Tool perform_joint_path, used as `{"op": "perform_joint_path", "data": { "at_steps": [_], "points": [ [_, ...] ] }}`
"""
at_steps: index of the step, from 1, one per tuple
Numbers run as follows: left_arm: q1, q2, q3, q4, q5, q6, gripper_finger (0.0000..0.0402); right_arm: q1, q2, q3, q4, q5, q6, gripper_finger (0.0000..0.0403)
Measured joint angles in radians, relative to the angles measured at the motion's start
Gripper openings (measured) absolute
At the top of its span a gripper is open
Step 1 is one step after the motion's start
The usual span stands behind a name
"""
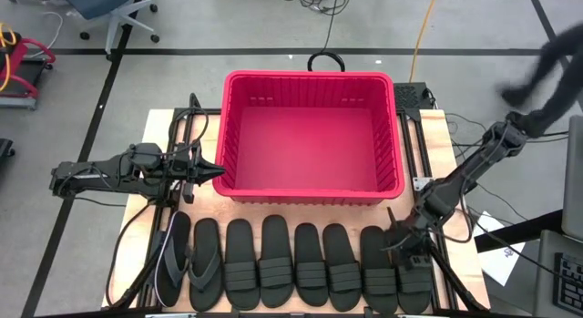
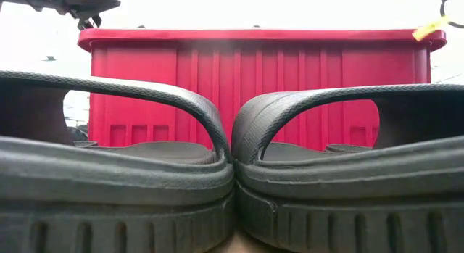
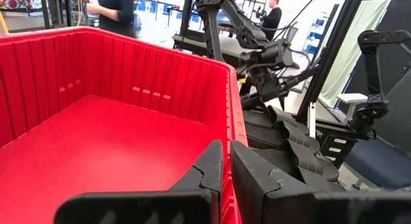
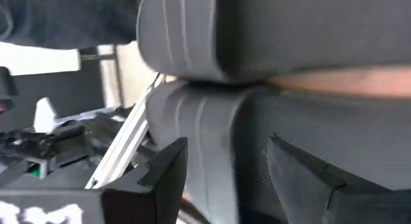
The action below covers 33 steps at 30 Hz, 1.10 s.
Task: Pick and place slides into bin
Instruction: Put the black slide into the red bin
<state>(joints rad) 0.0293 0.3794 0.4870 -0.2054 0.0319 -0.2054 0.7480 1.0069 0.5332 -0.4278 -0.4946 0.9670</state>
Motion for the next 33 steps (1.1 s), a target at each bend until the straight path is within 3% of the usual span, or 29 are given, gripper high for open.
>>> {"op": "perform_joint_path", "data": {
  "at_steps": [4,18,23,29,33],
  "points": [
    [0.0,0.0,0.0,0.0,0.0,0.0,0.0026,0.045,0.0,-0.04,0.109,-0.061,0.074,0.0201],
    [0.0,0.0,0.0,0.0,0.0,0.0,0.0026,0.105,0.007,-0.054,0.116,-0.001,0.061,0.0181],
    [0.0,0.0,0.0,0.0,0.0,0.0,0.0026,0.105,0.007,-0.106,0.17,-0.009,0.104,0.0129],
    [0.0,0.0,0.0,0.0,0.0,0.0,0.0026,0.104,0.005,-0.205,0.393,-0.066,0.215,0.0023],
    [0.0,0.0,0.0,0.0,0.0,0.0,0.0026,0.104,-0.016,-0.215,0.44,-0.104,0.255,0.0012]
  ]
}}
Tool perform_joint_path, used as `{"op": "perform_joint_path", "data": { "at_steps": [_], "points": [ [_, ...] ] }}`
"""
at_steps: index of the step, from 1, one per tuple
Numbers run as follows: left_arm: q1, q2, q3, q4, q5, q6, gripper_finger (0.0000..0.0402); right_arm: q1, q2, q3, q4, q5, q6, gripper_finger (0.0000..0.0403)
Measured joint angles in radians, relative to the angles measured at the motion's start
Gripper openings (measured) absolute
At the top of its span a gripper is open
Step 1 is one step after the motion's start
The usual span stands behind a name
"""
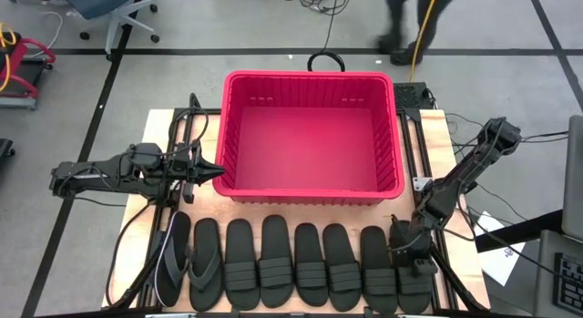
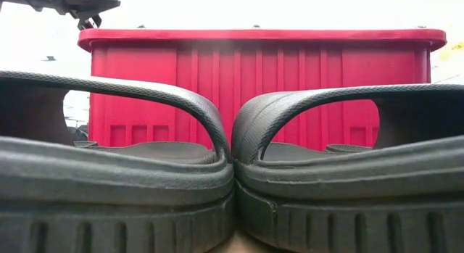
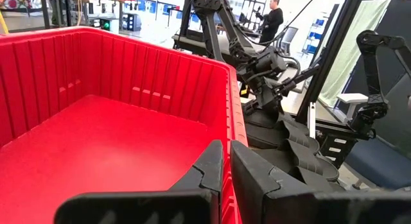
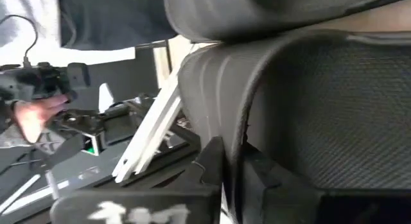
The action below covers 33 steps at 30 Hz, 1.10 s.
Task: Pick and place slides into bin
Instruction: Put the black slide into the red bin
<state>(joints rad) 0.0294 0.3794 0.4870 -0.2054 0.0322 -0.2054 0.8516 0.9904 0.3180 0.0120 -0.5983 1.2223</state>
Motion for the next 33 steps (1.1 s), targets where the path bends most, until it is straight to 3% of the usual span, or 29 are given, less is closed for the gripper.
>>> {"op": "perform_joint_path", "data": {
  "at_steps": [12,24,28,33],
  "points": [
    [0.0,0.0,0.0,0.0,0.0,0.0,0.0026,0.002,-0.133,0.05,-0.013,-0.002,0.075,0.0004],
    [0.0,0.0,0.0,0.0,0.0,0.0,0.0026,0.002,-0.139,0.231,-0.087,0.047,-0.048,0.0003],
    [0.0,0.0,0.0,0.0,0.0,0.0,0.0026,-0.002,-0.135,0.31,-0.165,0.139,-0.093,0.0003],
    [0.0,0.0,0.0,-0.001,0.0,0.0,0.0026,-0.001,-0.11,0.454,-0.4,0.194,-0.171,0.0003]
  ]
}}
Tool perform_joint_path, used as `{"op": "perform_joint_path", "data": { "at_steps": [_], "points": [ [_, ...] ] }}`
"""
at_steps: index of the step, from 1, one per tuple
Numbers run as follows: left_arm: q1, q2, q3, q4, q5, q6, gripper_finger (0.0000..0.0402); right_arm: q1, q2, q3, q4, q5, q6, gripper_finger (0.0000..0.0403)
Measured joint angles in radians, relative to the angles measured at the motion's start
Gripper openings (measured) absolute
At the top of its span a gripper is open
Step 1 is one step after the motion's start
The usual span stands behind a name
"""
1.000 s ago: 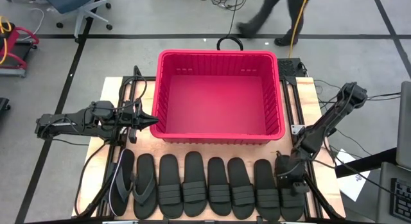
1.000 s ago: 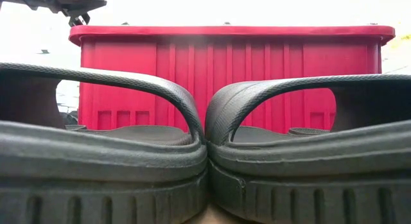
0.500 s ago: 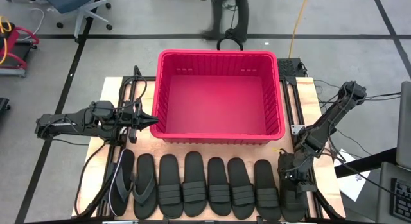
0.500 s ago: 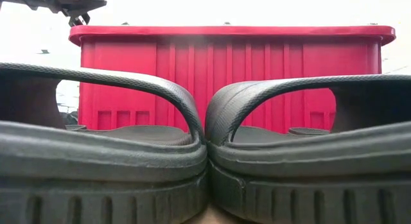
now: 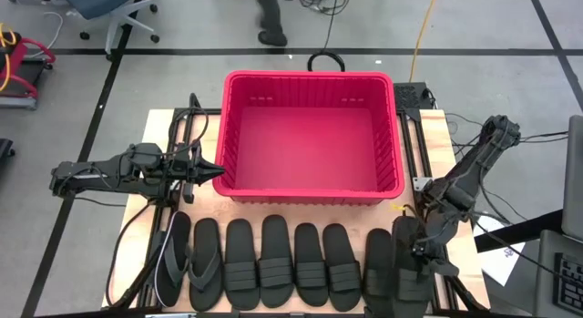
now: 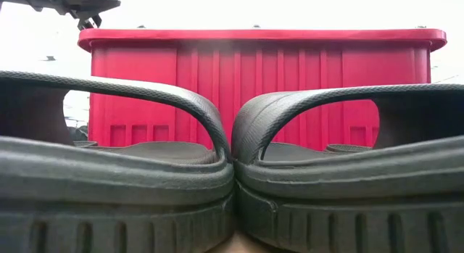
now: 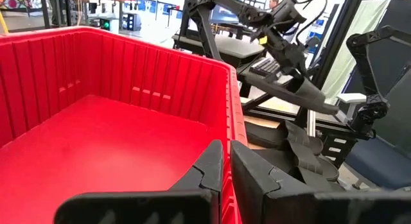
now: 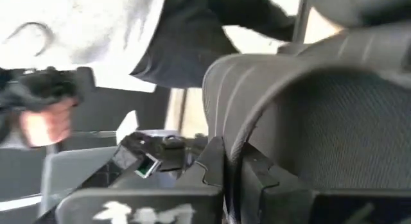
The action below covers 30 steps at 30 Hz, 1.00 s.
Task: Pick and place slides into bin
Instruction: Put the black slide into the red bin
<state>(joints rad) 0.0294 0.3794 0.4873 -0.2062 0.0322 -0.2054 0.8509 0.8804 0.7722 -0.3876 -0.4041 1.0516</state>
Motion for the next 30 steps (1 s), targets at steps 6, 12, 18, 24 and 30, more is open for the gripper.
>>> {"op": "perform_joint_path", "data": {
  "at_steps": [6,12,18,24,30],
  "points": [
    [0.0,0.0,0.0,0.0,0.0,0.0,0.0026,-0.03,0.081,0.321,-0.367,0.016,-0.162,0.0003],
    [0.0,0.0,0.0,0.0,0.0,0.0,0.0026,-0.147,0.181,0.705,-0.772,0.283,-0.459,0.0003],
    [0.0,0.0,0.0,0.0,0.0,0.0,0.0026,-0.294,0.244,1.009,-1.053,0.666,-0.687,0.0005],
    [0.0,0.0,0.0,0.0,0.0,0.0,0.0026,-0.559,0.269,1.157,-1.187,0.718,-0.915,0.0003],
    [0.0,0.0,0.0,0.0,0.0,0.0,0.0026,-0.893,0.282,1.163,-1.187,0.625,-1.211,0.0003]
  ]
}}
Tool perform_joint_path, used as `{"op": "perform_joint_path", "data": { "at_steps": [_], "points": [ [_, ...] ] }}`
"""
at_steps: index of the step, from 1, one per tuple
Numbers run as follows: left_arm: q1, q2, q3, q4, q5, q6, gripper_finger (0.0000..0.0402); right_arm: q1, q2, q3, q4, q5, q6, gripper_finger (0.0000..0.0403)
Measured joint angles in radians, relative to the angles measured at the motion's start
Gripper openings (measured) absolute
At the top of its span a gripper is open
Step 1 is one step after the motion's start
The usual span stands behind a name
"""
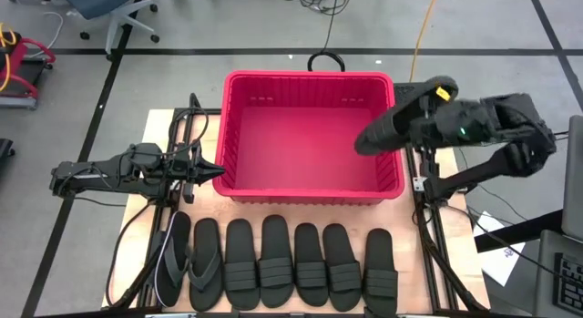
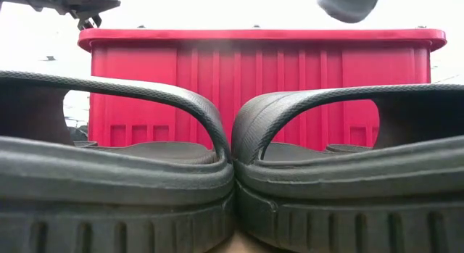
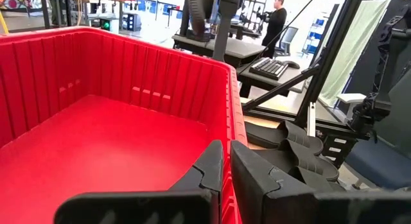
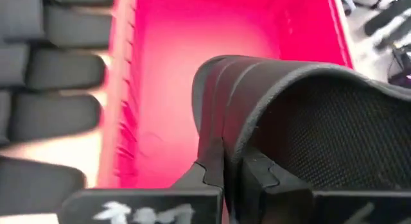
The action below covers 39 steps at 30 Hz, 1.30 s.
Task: Pick and place slides into bin
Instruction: Put the black slide into the red bin
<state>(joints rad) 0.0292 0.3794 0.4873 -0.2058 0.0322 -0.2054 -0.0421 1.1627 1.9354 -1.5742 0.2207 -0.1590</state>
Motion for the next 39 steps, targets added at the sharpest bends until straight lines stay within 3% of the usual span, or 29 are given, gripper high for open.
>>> {"op": "perform_joint_path", "data": {
  "at_steps": [5,10,15,22,31,39],
  "points": [
    [0.0,0.0,0.0,0.0,0.0,0.0,0.0026,-0.289,0.081,0.0,0.002,-0.195,-0.278,0.0003],
    [0.0,0.0,0.0,0.0,0.0,0.0,0.0026,-0.48,0.21,-0.001,0.004,-0.35,-0.502,0.0003],
    [0.0,0.0,0.0,0.0,0.0,0.0,0.0026,-0.502,0.32,-0.025,0.01,-0.433,-0.639,0.0003],
    [0.0,0.0,0.0,0.0,0.0,0.0,0.0026,-0.523,0.451,-0.101,0.007,-0.483,-0.644,0.0004],
    [0.0,0.0,0.0,0.0,0.0,0.0,0.0026,-0.592,0.53,-0.294,0.015,-0.478,-0.67,0.0004],
    [0.0,0.0,0.0,0.0,0.0,0.0,0.0026,-0.62,0.558,-0.406,0.058,-0.536,-0.655,0.0004]
  ]
}}
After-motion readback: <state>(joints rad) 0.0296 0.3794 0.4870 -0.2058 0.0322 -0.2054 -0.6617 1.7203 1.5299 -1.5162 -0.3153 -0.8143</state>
